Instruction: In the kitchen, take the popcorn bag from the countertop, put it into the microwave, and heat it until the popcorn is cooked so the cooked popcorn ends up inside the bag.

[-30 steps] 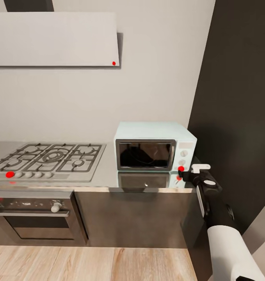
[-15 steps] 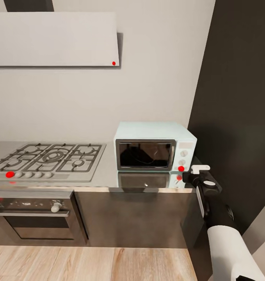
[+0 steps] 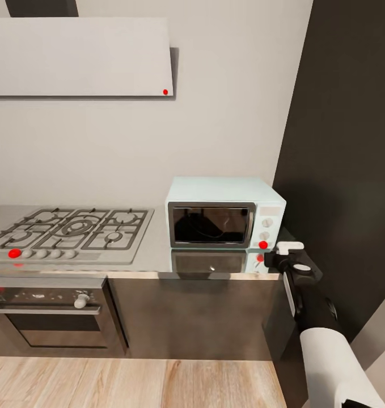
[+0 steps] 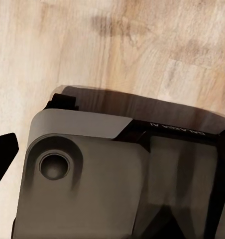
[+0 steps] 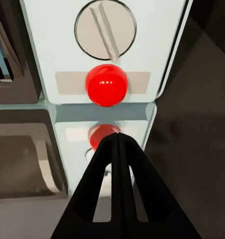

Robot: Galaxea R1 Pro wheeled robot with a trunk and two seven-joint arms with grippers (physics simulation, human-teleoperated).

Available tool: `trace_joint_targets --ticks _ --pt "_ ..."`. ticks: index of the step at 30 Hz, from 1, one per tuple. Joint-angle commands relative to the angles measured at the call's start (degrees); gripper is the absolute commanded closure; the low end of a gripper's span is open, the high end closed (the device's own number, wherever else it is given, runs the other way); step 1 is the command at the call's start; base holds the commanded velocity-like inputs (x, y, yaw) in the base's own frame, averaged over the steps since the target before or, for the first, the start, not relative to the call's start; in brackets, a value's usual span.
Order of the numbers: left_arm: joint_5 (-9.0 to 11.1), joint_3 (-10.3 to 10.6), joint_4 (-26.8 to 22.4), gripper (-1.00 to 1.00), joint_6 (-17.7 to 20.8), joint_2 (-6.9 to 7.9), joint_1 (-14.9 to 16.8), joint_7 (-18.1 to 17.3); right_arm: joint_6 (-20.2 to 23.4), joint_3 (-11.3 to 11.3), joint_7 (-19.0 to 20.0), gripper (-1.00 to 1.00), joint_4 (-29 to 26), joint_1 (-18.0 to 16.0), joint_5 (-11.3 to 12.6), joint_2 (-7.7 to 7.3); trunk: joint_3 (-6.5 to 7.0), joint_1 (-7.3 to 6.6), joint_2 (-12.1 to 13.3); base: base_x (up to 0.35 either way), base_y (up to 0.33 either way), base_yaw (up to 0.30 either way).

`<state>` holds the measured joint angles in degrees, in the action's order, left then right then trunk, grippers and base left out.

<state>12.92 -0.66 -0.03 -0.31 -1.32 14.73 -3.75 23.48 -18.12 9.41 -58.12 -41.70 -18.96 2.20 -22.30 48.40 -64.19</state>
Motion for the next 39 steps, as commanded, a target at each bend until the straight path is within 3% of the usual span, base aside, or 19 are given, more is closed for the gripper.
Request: trace_joint_targets --ticks 1,12,28,39 --pt "0.43 -0.04 0.03 -1.00 -0.04 0.00 0.03 -0.21 0.01 -0.24 0.52 1.00 0.00 -0.05 -0.58 0.11 -0.07 0.00 -0.04 0.000 0.000 0.000" --pt "0.37 -0.04 0.03 -1.00 -0.04 0.00 0.03 -0.22 -1.24 -0.25 0.52 1.00 1.97 -0.05 -0.73 0.00 -0.07 0.00 -0.04 0.013 0.000 0.000" --pt "0.44 -0.04 0.03 -1.00 -0.02 0.00 0.03 -0.26 -2.01 -0.25 0.52 1.00 2.20 -0.05 -0.56 -0.13 -0.07 0.00 -0.04 0.148 0.000 0.000" --pt "0.44 -0.04 0.03 -1.00 0.02 0.00 0.03 -0.21 -2.29 -0.33 0.43 1.00 5.30 -0.05 -0.61 -0.32 -0.07 0.00 -0.04 0.073 0.000 0.000"
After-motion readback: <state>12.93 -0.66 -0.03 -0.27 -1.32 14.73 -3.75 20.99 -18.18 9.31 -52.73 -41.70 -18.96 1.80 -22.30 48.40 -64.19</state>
